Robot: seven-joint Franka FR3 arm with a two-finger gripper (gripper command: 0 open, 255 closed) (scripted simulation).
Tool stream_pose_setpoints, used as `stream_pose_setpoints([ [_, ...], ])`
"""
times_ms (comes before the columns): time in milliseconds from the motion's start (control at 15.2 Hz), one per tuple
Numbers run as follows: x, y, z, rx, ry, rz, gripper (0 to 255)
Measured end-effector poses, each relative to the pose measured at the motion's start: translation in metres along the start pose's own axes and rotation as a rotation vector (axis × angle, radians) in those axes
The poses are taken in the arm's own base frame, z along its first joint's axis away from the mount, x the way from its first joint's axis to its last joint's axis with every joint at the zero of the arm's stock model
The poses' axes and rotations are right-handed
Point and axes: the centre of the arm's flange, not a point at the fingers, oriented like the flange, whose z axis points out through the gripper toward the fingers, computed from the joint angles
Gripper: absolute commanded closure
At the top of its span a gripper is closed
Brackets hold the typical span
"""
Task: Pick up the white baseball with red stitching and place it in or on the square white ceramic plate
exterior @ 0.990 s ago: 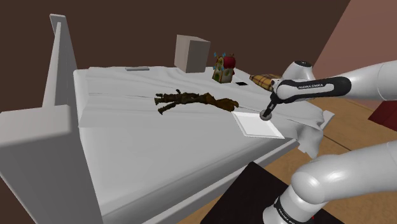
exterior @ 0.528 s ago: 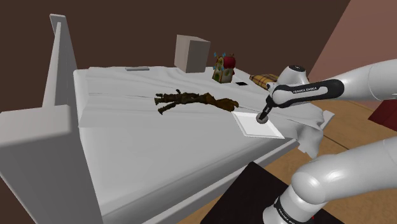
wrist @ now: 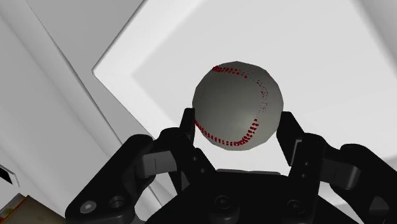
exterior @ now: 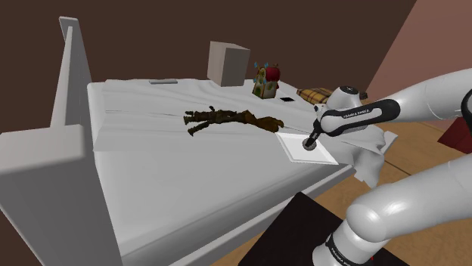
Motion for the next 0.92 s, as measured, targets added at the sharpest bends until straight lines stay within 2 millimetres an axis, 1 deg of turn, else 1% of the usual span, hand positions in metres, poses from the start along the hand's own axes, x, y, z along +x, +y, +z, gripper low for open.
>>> stream_pose_setpoints([
  [396, 0.0002, 0.0008, 0.0019, -0.001, 0.0, 0.001, 255],
  [462, -0.0003, 0.0005, 0.0019, -0.002, 0.001, 0.001, 0],
  [594, -0.0016, -0.0034, 0.0043, 0.01, -0.011, -0.002, 0],
  [858, -0.0025, -0.0047, 0.0068, 0.015, -0.015, -0.002, 0],
  [924, -0.0021, -0.0042, 0.0018, 0.015, -0.015, -0.002, 0],
])
